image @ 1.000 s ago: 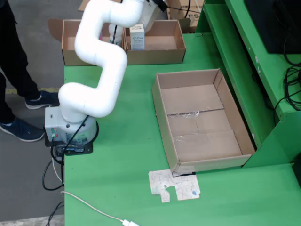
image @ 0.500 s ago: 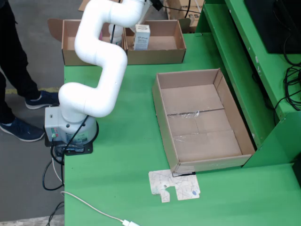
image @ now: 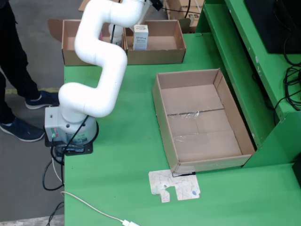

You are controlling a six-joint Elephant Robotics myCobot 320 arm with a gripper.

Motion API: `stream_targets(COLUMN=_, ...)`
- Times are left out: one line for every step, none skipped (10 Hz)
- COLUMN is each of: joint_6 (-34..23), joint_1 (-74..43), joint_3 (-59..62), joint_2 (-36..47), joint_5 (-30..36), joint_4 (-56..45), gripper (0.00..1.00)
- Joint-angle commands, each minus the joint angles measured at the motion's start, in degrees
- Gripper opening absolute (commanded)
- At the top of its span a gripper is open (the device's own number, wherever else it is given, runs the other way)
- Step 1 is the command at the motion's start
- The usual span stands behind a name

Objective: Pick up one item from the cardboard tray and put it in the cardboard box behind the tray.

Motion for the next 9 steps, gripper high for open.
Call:
stream_targets(joint_6=0.2, joint_1=-0.3, joint_3=1.7, joint_2=2.6, joint_5=0.2, joint_4=0.9, gripper=0.00)
stream_targets(joint_6=0.2, joint_1=-0.3, joint_3=1.7, joint_2=2.6, joint_5=0.2, joint_4=0.9, gripper=0.00)
stream_targets(joint_6=0.2, joint_1=-0.3, joint_3=1.7, joint_2=2.6, joint_5=0.2, joint_4=0.9, gripper=0.00)
stream_targets(joint_6=0.2, joint_1=-0.3, joint_3=1.7, joint_2=2.6, joint_5=0.2, joint_4=0.9, gripper=0.00)
stream_targets(joint_6=0.2, joint_1=-0.3, joint_3=1.7, joint_2=2.6, joint_5=0.2, joint_4=0.9, gripper=0.00)
stream_targets(joint_6=0.2, joint_1=-0.3, joint_3=1.7, joint_2=2.6, joint_5=0.2, joint_4=0.9, gripper=0.00)
stream_targets(joint_6=-1.7, joint_1=1.5, joint_3=1.7, joint_2=3.2, joint_5=-1.7, joint_4=-0.5, gripper=0.00)
stream_targets(joint_6=-2.1, joint_1=2.6, joint_3=1.7, joint_2=2.9, joint_5=-3.9, joint_4=-0.2, gripper=0.00)
stream_targets(joint_6=-2.5, joint_1=3.2, joint_3=1.7, joint_2=2.9, joint_5=-4.5, joint_4=-0.6, gripper=0.00)
